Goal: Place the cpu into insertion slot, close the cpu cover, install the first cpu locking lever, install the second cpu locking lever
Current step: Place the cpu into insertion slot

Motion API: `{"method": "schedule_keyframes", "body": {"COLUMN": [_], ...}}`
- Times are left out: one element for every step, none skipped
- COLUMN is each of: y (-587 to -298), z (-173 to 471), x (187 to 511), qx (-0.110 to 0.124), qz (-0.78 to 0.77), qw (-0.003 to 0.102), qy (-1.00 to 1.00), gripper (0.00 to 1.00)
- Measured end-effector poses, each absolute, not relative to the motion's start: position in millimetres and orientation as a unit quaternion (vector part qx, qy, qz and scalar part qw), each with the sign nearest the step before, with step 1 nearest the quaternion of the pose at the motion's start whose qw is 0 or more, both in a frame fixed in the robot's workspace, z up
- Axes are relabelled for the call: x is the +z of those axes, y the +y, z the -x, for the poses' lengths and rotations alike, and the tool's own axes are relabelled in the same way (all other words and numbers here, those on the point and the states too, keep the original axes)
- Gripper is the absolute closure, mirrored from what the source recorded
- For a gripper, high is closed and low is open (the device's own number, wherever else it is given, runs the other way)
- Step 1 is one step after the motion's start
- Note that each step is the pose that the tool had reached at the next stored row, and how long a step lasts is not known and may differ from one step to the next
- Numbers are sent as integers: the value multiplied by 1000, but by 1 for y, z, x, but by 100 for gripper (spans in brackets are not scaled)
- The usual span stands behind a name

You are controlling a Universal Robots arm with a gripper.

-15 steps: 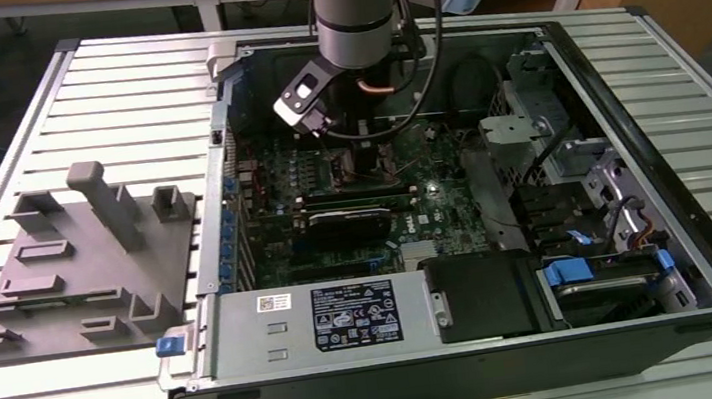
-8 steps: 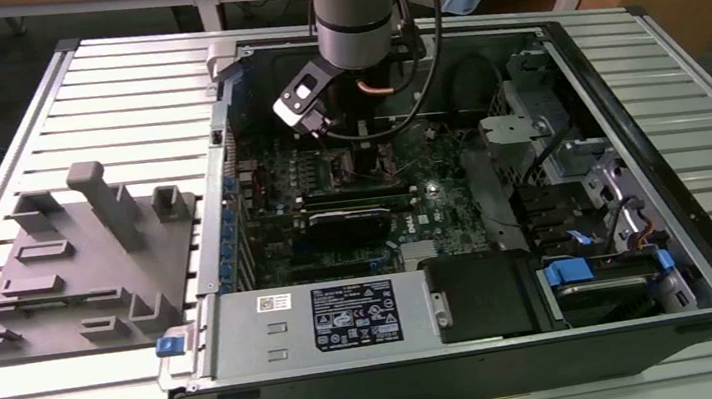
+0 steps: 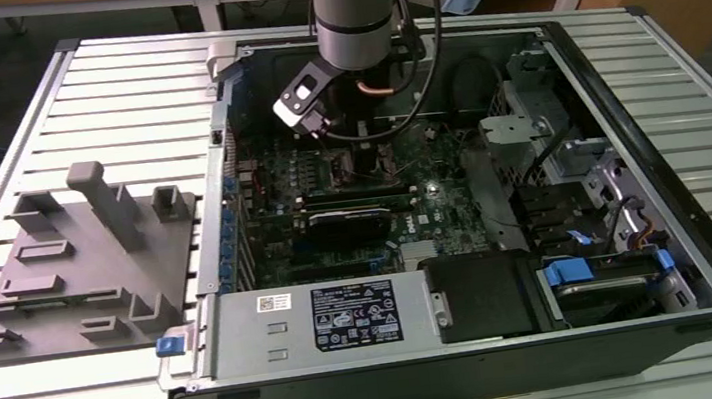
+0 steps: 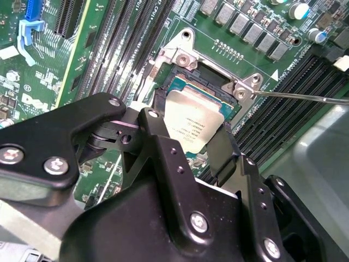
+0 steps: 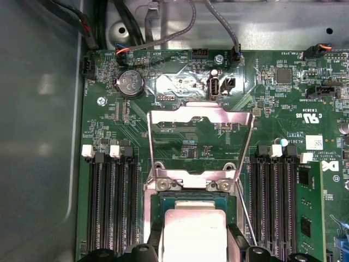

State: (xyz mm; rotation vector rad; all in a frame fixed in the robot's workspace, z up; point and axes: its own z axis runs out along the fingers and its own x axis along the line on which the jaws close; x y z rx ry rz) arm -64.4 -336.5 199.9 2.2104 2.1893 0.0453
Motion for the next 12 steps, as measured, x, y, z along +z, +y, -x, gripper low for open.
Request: {"method": "schedule_keyframes", "body": {"y": [-337, -337, -337, -337, -337, -337, -337, -337, -337, -337, -337, -337], "z": [64, 64, 65, 65, 66, 66, 66, 66, 66, 66, 66, 66], "x": [200, 200, 200, 200, 200, 199, 199, 199, 199, 199, 199, 198], "qx": [15, 15, 15, 15, 15, 15, 15, 15, 15, 15, 15, 15], "qz": [-711, -711, -711, -711, -711, -711, -711, -711, -711, -711, -711, -711], "qw": [15, 15, 15, 15, 15, 15, 15, 15, 15, 15, 15, 15], "qy": [703, 703, 703, 703, 703, 703, 703, 703, 703, 703, 703, 703], "gripper": [46, 46, 46, 46, 46, 46, 46, 46, 46, 46, 46, 46]}}
